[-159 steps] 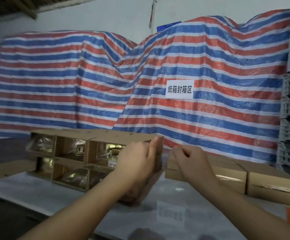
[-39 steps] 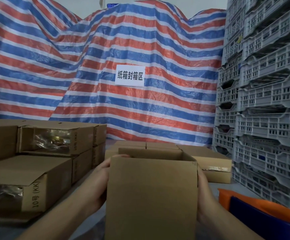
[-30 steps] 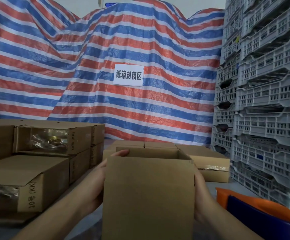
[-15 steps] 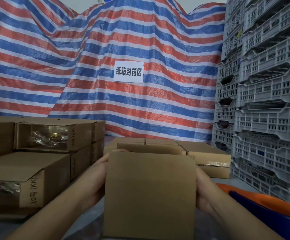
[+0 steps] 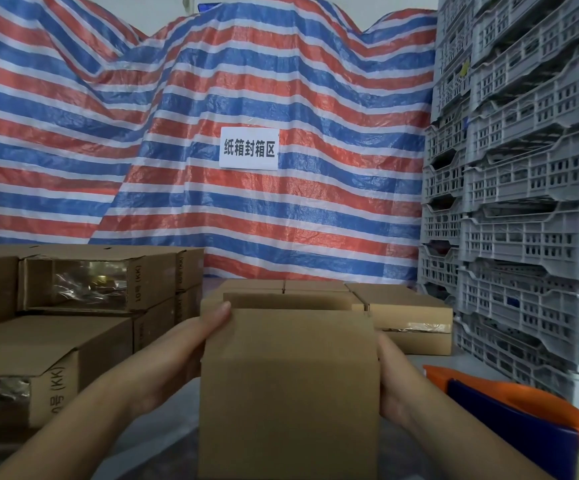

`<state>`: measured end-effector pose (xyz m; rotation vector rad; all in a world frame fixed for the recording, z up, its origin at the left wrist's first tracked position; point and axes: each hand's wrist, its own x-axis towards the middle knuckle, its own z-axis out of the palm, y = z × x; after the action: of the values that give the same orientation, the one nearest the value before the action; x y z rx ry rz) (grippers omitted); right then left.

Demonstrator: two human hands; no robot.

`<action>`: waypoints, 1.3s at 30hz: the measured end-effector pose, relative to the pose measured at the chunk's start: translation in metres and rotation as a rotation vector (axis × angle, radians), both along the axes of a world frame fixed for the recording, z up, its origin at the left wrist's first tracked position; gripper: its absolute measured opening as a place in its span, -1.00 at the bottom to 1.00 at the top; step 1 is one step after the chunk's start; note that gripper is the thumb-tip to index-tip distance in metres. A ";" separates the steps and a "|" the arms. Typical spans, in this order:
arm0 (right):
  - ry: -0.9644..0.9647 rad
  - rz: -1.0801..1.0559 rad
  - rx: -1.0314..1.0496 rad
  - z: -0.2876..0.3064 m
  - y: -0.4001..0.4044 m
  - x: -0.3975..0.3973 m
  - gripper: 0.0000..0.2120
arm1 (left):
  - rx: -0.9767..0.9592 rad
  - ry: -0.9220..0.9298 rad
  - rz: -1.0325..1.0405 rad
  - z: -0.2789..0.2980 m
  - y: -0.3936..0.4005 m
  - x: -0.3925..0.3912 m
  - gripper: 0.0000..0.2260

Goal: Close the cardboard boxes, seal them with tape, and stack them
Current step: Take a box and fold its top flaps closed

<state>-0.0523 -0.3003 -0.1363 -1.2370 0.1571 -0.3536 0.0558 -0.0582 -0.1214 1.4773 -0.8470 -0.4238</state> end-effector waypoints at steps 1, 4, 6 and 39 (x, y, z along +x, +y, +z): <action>0.000 0.003 0.014 0.000 0.000 0.000 -0.75 | 0.010 -0.002 0.032 0.001 -0.002 -0.002 -0.55; 0.022 -0.001 0.018 0.001 0.001 0.000 -0.71 | 0.032 -0.026 0.143 0.000 -0.005 -0.003 -0.66; 0.028 -0.018 0.008 0.000 -0.002 0.001 -0.65 | 0.019 -0.018 0.190 -0.001 -0.007 -0.005 -0.70; -0.030 0.318 -0.183 0.012 -0.025 -0.001 -0.62 | -0.111 -0.119 0.273 0.000 -0.006 -0.005 -0.70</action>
<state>-0.0532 -0.3249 -0.1241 -1.4115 -0.1003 -0.1110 0.0505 -0.0639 -0.1217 1.4992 -0.7364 -0.0850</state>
